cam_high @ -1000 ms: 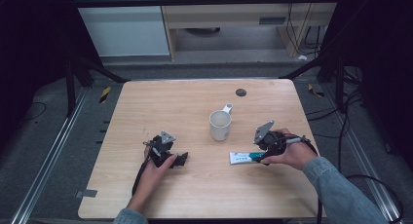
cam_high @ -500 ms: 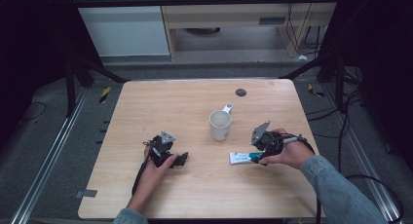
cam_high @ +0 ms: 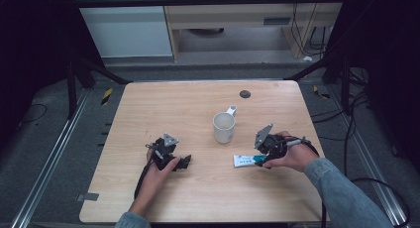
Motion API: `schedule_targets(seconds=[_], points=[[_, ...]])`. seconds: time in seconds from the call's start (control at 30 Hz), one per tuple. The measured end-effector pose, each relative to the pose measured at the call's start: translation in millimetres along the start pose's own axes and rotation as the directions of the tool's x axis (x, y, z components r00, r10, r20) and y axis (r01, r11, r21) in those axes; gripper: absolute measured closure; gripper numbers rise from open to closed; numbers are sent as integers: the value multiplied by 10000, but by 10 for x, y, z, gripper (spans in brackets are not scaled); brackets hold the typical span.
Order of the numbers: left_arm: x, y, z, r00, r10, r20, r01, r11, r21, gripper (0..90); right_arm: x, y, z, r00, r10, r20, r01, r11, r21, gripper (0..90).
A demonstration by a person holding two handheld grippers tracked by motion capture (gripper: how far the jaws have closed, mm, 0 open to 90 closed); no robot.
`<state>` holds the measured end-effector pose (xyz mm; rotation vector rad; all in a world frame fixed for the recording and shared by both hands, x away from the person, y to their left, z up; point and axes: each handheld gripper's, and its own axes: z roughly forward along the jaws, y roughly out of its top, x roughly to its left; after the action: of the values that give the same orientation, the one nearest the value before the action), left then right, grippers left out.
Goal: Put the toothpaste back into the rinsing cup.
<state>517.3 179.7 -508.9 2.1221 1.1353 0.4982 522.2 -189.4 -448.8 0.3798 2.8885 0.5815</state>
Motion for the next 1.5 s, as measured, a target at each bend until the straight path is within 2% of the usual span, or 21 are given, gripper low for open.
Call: schedule_targets(seconds=[0.33,0.5,1.1,1.5], points=[[0,0,0,10000,3,-2,-3,10000,3,0,12,16,33,9999,-60,-110,60,10000,61,437],[0,0,0,10000,3,0,-3,10000,4,0,9,31,87,9996,-193,-207,198,9995,253,461],[0,0,0,10000,5,-1,-5,10000,4,0,-33,41,221,9988,-146,-475,167,9989,441,500],[0,0,0,10000,1,-2,-1,10000,2,0,-45,41,245,9981,-99,-610,129,9987,491,502]])
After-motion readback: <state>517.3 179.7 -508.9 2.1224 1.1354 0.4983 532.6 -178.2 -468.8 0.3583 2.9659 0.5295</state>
